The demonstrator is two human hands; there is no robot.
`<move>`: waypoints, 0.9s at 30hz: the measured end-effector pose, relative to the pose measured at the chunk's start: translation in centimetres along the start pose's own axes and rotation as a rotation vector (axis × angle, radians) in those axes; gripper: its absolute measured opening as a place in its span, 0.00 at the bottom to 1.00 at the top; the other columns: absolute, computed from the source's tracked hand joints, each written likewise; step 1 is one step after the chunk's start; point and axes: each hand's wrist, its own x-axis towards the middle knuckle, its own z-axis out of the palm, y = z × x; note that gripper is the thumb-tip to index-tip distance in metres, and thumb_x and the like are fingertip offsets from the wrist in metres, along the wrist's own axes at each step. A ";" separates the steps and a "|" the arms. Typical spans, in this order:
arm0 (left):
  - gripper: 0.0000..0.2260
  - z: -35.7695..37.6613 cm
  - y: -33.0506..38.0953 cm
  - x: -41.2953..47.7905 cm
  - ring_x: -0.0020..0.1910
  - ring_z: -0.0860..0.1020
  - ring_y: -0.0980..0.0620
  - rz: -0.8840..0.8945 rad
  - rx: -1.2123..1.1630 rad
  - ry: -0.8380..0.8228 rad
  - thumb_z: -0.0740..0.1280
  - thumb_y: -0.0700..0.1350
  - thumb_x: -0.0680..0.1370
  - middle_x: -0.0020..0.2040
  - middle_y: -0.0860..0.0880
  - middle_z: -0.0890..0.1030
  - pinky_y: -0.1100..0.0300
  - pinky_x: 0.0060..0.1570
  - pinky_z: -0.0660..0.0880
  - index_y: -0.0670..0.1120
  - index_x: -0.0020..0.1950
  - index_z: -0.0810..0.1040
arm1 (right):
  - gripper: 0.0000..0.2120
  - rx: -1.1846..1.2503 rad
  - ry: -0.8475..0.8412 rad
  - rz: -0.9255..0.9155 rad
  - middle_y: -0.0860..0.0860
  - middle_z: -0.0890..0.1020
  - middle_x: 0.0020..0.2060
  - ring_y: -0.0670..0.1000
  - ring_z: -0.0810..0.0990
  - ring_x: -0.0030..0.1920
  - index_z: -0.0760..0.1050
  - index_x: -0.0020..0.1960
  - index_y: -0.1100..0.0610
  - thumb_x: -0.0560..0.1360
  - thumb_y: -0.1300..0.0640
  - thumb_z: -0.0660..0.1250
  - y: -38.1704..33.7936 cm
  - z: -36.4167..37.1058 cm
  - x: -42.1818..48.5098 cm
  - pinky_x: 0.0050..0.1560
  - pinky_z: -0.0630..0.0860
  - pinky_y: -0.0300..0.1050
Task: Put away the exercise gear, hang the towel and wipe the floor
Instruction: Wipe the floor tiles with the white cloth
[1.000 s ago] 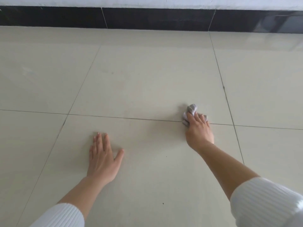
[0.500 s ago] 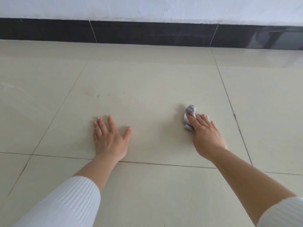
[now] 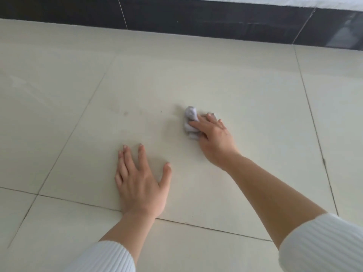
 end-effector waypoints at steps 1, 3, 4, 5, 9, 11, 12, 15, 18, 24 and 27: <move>0.38 -0.1 0.0 0.0 0.76 0.55 0.43 -0.004 0.009 -0.005 0.50 0.67 0.72 0.77 0.40 0.58 0.45 0.68 0.60 0.47 0.76 0.60 | 0.21 0.017 -0.063 -0.103 0.44 0.74 0.66 0.50 0.65 0.68 0.75 0.65 0.49 0.76 0.60 0.54 -0.8 0.3 -0.2 0.70 0.56 0.44; 0.38 -0.1 0.0 0.0 0.76 0.54 0.44 -0.014 0.025 -0.012 0.49 0.67 0.72 0.77 0.41 0.57 0.46 0.68 0.60 0.47 0.77 0.59 | 0.22 -0.025 -0.144 -0.193 0.43 0.70 0.70 0.48 0.62 0.73 0.71 0.69 0.48 0.78 0.61 0.53 0.0 -0.2 -0.2 0.72 0.51 0.39; 0.38 -0.2 0.0 0.0 0.76 0.54 0.44 -0.016 0.035 -0.019 0.49 0.68 0.72 0.77 0.41 0.57 0.46 0.68 0.59 0.48 0.77 0.59 | 0.22 -0.054 -0.140 -0.172 0.44 0.69 0.71 0.48 0.61 0.74 0.69 0.71 0.48 0.79 0.62 0.54 1.4 -0.9 0.1 0.72 0.49 0.37; 0.38 -0.2 0.1 0.0 0.76 0.54 0.44 -0.015 0.043 -0.023 0.49 0.68 0.72 0.77 0.41 0.57 0.47 0.68 0.59 0.48 0.77 0.58 | 0.22 -0.072 -0.096 -0.107 0.46 0.69 0.72 0.50 0.61 0.74 0.68 0.72 0.48 0.80 0.60 0.55 2.9 -1.9 0.5 0.71 0.50 0.37; 0.37 -0.3 0.4 0.0 0.76 0.55 0.43 -0.014 0.041 -0.022 0.51 0.67 0.73 0.77 0.41 0.58 0.49 0.67 0.55 0.48 0.77 0.59 | 0.29 -0.171 0.165 0.404 0.58 0.68 0.71 0.60 0.61 0.73 0.58 0.76 0.51 0.77 0.63 0.58 9.3 -5.3 2.3 0.73 0.55 0.49; 0.37 -0.4 0.5 0.0 0.76 0.56 0.43 -0.015 0.040 -0.019 0.52 0.67 0.73 0.77 0.41 0.59 0.50 0.66 0.55 0.47 0.76 0.60 | 0.32 -0.197 0.235 0.629 0.62 0.65 0.71 0.62 0.59 0.73 0.53 0.77 0.56 0.75 0.63 0.59 10.4 -6.2 3.6 0.74 0.52 0.56; 0.37 -0.5 0.5 0.0 0.76 0.57 0.43 -0.015 0.040 -0.017 0.52 0.67 0.73 0.76 0.41 0.60 0.50 0.66 0.55 0.47 0.76 0.61 | 0.31 -0.180 0.249 0.705 0.62 0.64 0.72 0.62 0.57 0.73 0.52 0.77 0.57 0.76 0.61 0.58 10.4 -6.4 4.5 0.75 0.50 0.56; 0.37 -0.5 0.5 0.1 0.76 0.56 0.44 -0.012 0.043 -0.026 0.53 0.67 0.73 0.77 0.41 0.59 0.51 0.67 0.54 0.48 0.76 0.61 | 0.25 -0.161 0.195 0.623 0.59 0.67 0.70 0.61 0.59 0.72 0.60 0.74 0.56 0.77 0.58 0.56 8.8 -5.4 7.7 0.74 0.53 0.55; 0.36 -0.4 0.4 0.1 0.76 0.57 0.43 -0.012 0.041 -0.024 0.54 0.66 0.73 0.77 0.41 0.60 0.51 0.67 0.54 0.48 0.76 0.61 | 0.17 -0.090 0.081 0.342 0.56 0.75 0.61 0.61 0.67 0.65 0.71 0.65 0.54 0.77 0.58 0.55 4.8 -1.4 10.4 0.68 0.61 0.53; 0.36 -0.2 0.2 0.1 0.75 0.59 0.42 -0.019 0.052 -0.013 0.54 0.66 0.72 0.76 0.40 0.61 0.51 0.66 0.55 0.47 0.75 0.63 | 0.21 0.077 -0.132 -0.276 0.53 0.79 0.61 0.57 0.72 0.65 0.76 0.65 0.55 0.74 0.56 0.57 -6.6 6.6 7.1 0.70 0.63 0.54; 0.35 -0.2 0.3 0.1 0.75 0.59 0.42 -0.009 0.051 -0.007 0.53 0.66 0.73 0.75 0.39 0.63 0.51 0.66 0.55 0.46 0.74 0.63 | 0.20 0.159 -0.324 -0.477 0.50 0.78 0.62 0.49 0.70 0.66 0.78 0.62 0.52 0.74 0.63 0.58 -8.0 5.7 4.1 0.69 0.60 0.42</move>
